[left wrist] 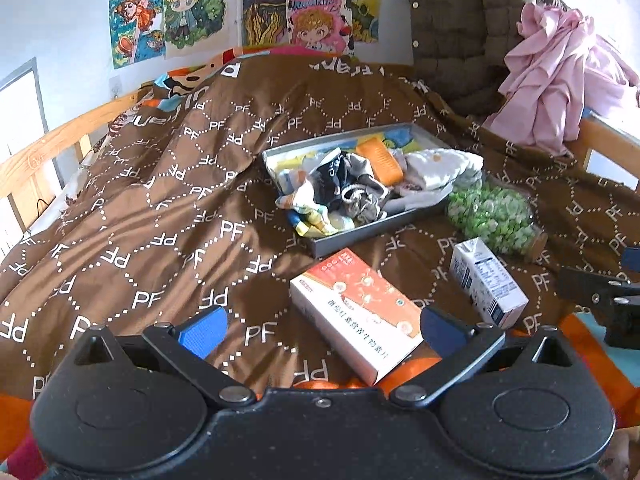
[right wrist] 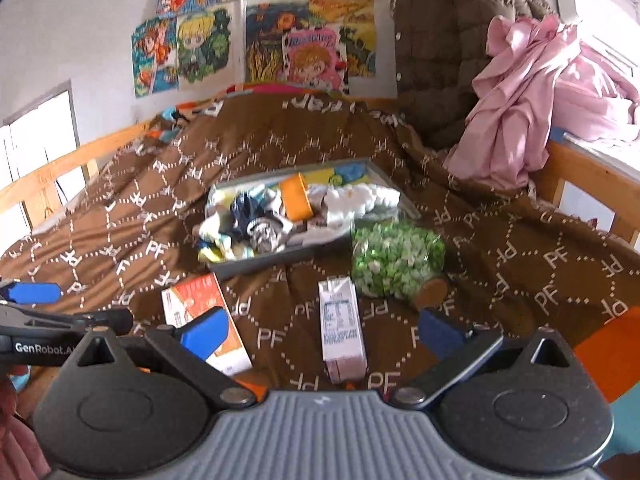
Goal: Organize soft objects
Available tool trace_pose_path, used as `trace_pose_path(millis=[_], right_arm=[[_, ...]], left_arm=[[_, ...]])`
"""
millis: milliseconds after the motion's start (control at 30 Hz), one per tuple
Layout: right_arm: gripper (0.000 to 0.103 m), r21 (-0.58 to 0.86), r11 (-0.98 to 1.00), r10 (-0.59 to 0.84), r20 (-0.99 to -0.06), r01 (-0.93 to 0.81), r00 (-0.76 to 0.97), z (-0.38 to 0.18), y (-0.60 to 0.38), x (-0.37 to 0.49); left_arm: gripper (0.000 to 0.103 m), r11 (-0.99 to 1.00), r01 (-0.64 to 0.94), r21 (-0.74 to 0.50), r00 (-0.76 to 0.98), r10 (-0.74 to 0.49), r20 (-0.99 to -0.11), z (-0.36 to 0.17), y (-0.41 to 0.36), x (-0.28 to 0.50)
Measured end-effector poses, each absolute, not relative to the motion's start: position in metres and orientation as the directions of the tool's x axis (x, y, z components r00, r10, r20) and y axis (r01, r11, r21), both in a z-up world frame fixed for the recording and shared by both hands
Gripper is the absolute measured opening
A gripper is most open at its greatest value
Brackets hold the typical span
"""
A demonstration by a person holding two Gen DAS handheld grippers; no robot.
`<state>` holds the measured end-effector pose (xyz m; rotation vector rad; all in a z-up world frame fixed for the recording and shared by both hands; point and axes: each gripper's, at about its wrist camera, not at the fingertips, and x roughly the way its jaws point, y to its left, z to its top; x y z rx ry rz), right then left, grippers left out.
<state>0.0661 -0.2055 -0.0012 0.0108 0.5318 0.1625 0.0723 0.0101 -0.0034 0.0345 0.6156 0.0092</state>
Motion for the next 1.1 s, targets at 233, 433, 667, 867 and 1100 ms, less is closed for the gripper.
trace_pose_path(millis=[233,433,667,867,1100], right_arm=[[0.103,0.083,0.988,0.151,-0.531,-0.127,0.834,-0.006,-0.211,0.071],[0.103,0.082,0.988,0.151,-0.537,-0.127,0.83,-0.006,-0.212,0.072],[0.103,0.082,0.989,0.151,-0.538,-0.127,0.829,-0.006,-0.212,0.072],[0.103,0.086,0.989,0.147,-0.546,-0.12,0.824,-0.009,-0.213,0.074],[0.103,0.148,0.988,0.132,-0.607,-0.052,0.784,-0.021,-0.218,0.087]], left_arm=[[0.102,0.999,0.0,0.045,0.804,0.027,-0.595,-0.007,0.01,0.075],[0.102,0.999,-0.001,0.05,0.799,0.031,-0.6,-0.008,0.008,0.076],[0.102,0.998,-0.003,0.055,0.793,0.036,-0.608,-0.009,0.008,0.077],[0.102,0.999,-0.01,0.05,0.785,0.039,-0.619,-0.01,0.009,0.079],[0.102,0.998,-0.061,0.006,0.742,0.05,-0.669,-0.022,0.011,0.091]])
